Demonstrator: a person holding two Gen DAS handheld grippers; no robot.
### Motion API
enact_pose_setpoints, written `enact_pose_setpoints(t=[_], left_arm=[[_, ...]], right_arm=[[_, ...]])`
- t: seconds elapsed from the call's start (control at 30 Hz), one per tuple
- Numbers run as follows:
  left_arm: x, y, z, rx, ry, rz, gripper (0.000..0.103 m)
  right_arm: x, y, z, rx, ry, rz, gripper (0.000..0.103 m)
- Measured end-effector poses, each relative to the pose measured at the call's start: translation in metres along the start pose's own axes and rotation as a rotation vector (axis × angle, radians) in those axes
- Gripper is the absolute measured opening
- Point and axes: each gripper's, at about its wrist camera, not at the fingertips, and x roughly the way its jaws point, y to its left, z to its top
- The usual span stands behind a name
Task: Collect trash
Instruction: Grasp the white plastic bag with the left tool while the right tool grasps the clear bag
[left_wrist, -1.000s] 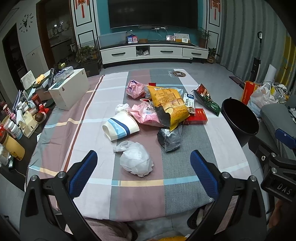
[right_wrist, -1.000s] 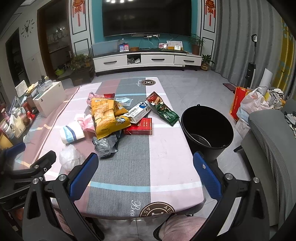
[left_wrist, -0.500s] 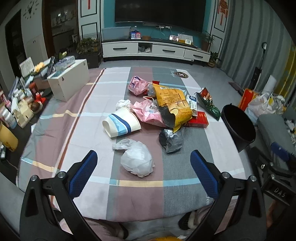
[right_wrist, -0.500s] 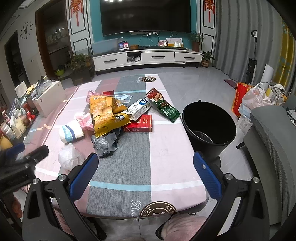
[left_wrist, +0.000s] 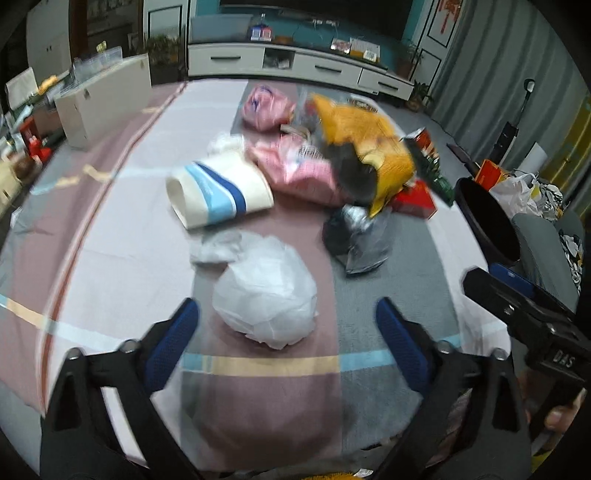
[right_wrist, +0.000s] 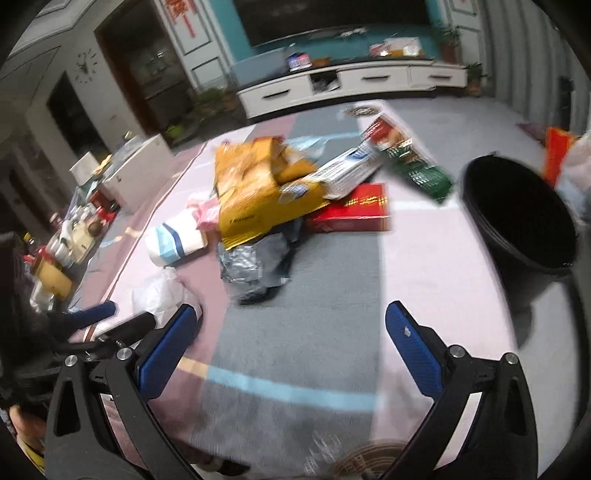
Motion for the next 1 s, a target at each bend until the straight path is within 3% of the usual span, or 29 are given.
enact_pose_setpoints(t=[0.13, 0.27, 0.4, 0.43, 0.5, 0.6, 0.67, 0.9, 1.0], left_arm=[[0.016, 0.009, 0.0, -0.016, 0.009, -0.001, 0.075], [0.019, 0.015, 0.004, -0.018, -0.013, -0.001, 0.048], [0.02, 0.021, 0.003, -0.025, -0.017, -0.013, 0.027], [0.02, 0.023, 0.002, -0.027, -0.016, -0.016, 0.026], [0.018, 0.025, 0.003, -0.025, -0.019, -0.022, 0.02], [0.013, 0.027, 0.002, -0.025, -0.027, -0.038, 0.017], [0.009, 0.027, 0.002, -0.023, -0.032, -0.044, 0.017], [-0.018, 0.02, 0.001, -0.004, -0.066, -0.087, 0.016], [-0.031, 0.01, 0.002, 0.015, -0.086, -0.111, 0.016]], right_arm=[[0.02, 0.01, 0.011, 0.012, -0.001, 0.078, 0.1], [0.046, 0.009, 0.015, -0.011, 0.035, 0.087, 0.099], [0.064, 0.018, 0.018, -0.048, 0.05, 0.101, 0.084], [0.067, 0.019, 0.018, -0.054, 0.055, 0.101, 0.081], [0.075, 0.02, 0.015, -0.069, 0.063, 0.082, 0.065], [0.079, 0.016, 0.011, -0.065, 0.074, 0.102, 0.046], [0.076, 0.015, 0.009, -0.071, 0.078, 0.096, 0.043], [0.038, -0.004, -0.008, -0.025, 0.118, 0.155, 0.039], [0.016, -0.009, -0.015, -0.022, 0.09, 0.169, 0.039]])
